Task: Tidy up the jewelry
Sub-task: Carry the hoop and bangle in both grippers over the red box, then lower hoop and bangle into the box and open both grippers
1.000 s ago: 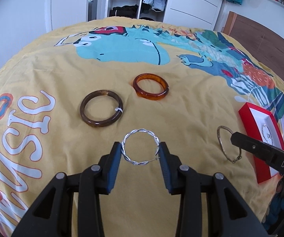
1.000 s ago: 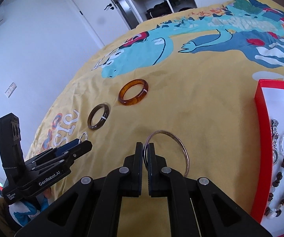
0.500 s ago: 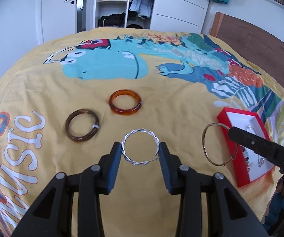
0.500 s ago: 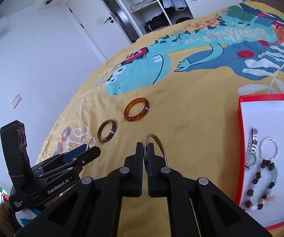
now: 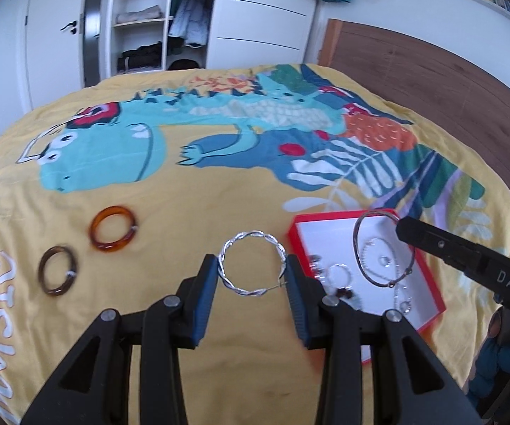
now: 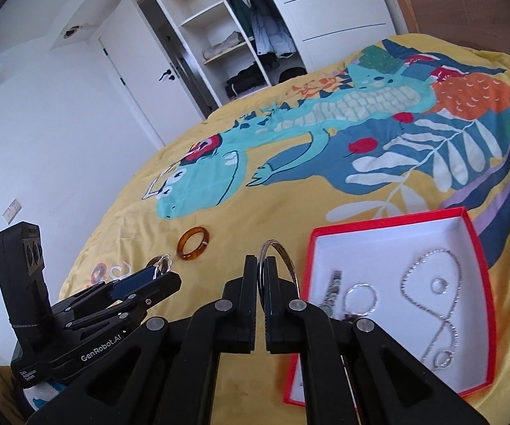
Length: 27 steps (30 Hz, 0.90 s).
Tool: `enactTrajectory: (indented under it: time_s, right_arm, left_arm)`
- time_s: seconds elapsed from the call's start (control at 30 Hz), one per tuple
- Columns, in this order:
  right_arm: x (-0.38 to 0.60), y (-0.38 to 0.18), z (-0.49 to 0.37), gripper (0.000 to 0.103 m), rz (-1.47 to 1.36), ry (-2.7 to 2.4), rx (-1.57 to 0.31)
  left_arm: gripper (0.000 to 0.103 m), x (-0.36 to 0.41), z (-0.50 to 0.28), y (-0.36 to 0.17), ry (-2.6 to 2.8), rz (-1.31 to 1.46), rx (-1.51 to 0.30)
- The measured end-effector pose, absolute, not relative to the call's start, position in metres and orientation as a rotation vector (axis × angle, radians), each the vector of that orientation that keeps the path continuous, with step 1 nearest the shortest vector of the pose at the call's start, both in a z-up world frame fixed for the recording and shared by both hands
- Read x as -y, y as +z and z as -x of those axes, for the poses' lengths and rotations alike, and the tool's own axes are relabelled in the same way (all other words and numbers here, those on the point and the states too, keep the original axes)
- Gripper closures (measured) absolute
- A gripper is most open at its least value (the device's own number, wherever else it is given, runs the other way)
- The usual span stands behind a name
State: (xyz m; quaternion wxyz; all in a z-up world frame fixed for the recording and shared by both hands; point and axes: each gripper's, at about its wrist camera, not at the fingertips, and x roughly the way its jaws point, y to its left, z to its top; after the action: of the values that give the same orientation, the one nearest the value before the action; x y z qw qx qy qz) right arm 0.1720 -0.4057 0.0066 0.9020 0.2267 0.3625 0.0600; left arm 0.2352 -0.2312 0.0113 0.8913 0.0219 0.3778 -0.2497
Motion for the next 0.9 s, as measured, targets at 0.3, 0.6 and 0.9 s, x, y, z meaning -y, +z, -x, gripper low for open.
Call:
enactTrajectory:
  time_s: [0.3, 0.6, 0.9]
  right_arm:
    - [0.475, -0.010, -0.171, 0.100, -0.471, 0.016, -0.753]
    - [0.515, -0.048, -0.184, 0.100, -0.516, -0.039, -0.779]
    - [0.518, -0.071, -0.188, 0.100, -0.540, -0.028, -0.808]
  left_arm:
    - [0.067, 0.319, -0.247, -0.004, -0.606, -0.109, -0.807]
    - [0.067, 0.367, -0.259, -0.036, -0.601, -0.183, -0.832]
    - [0.067, 0.378, -0.261, -0.061, -0.584, -0.220, -0.879]
